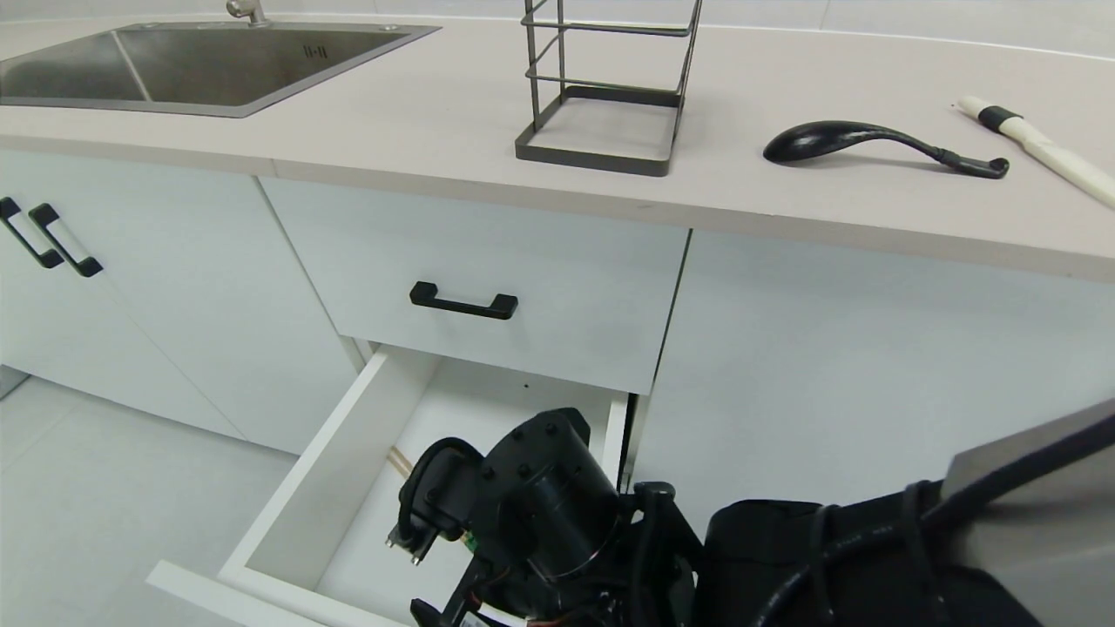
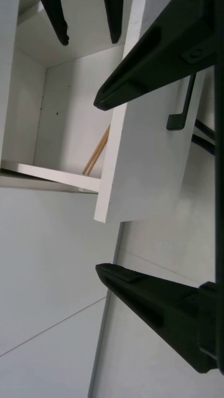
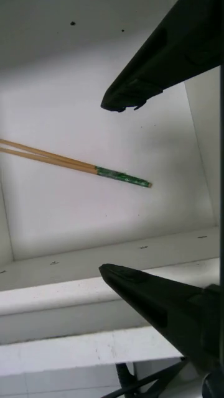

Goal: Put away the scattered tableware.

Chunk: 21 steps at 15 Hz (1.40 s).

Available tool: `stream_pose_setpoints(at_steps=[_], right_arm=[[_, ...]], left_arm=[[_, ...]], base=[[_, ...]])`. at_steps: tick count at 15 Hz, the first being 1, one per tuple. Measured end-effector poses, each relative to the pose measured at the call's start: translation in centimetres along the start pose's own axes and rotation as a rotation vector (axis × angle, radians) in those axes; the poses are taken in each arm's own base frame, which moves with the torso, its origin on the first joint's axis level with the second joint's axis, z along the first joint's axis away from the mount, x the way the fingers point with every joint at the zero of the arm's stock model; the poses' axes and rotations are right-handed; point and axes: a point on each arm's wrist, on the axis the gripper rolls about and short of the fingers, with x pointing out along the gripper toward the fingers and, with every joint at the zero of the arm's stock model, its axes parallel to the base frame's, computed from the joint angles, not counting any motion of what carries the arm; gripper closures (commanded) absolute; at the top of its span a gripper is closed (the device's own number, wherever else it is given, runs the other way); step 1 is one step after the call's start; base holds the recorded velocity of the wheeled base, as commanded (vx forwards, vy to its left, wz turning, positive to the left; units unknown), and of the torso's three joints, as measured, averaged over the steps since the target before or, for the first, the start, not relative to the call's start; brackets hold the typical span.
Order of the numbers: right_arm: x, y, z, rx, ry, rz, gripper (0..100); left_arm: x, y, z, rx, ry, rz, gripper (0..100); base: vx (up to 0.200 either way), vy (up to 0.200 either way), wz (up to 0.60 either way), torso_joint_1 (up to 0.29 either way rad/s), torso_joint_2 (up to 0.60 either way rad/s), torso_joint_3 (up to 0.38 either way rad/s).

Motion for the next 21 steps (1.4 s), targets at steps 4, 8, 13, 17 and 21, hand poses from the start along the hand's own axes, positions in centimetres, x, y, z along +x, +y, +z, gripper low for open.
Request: stream_pose_setpoints(at_steps=[4,8,13,17,21], right_arm=[[-2.3,-0.5,0.5,0.054,-0.059,-0.01,0],[-4.7,-2.2,-1.5,0.079,-0.057,-0.05,0],[-10.1,-5.0,-4.0,0.135,-0.064,-0.127,0],[-14.8,-6.9,-6.6,0.161,-0.082,-0.16,0],[-17.3,-7.8,-7.9,0.165,-0.109,-0.184,0]], left_arm=[[0.0,0.0,0.0,0.0,0.0,0.0,0],[0.0,0.0,0.0,0.0,0.0,0.0,0],[0.0,0.0,0.0,0.0,0.0,0.0,0],[0.0,0.0,0.0,0.0,0.0,0.0,0],[0.0,0.0,0.0,0.0,0.0,0.0,0]], base=[[0.0,0.0,0.0,0.0,0.0,0.0],[0.0,0.0,0.0,0.0,0.0,0.0],[0.0,0.0,0.0,0.0,0.0,0.0],[0.0,0.0,0.0,0.0,0.0,0.0],[0.0,0.0,0.0,0.0,0.0,0.0]])
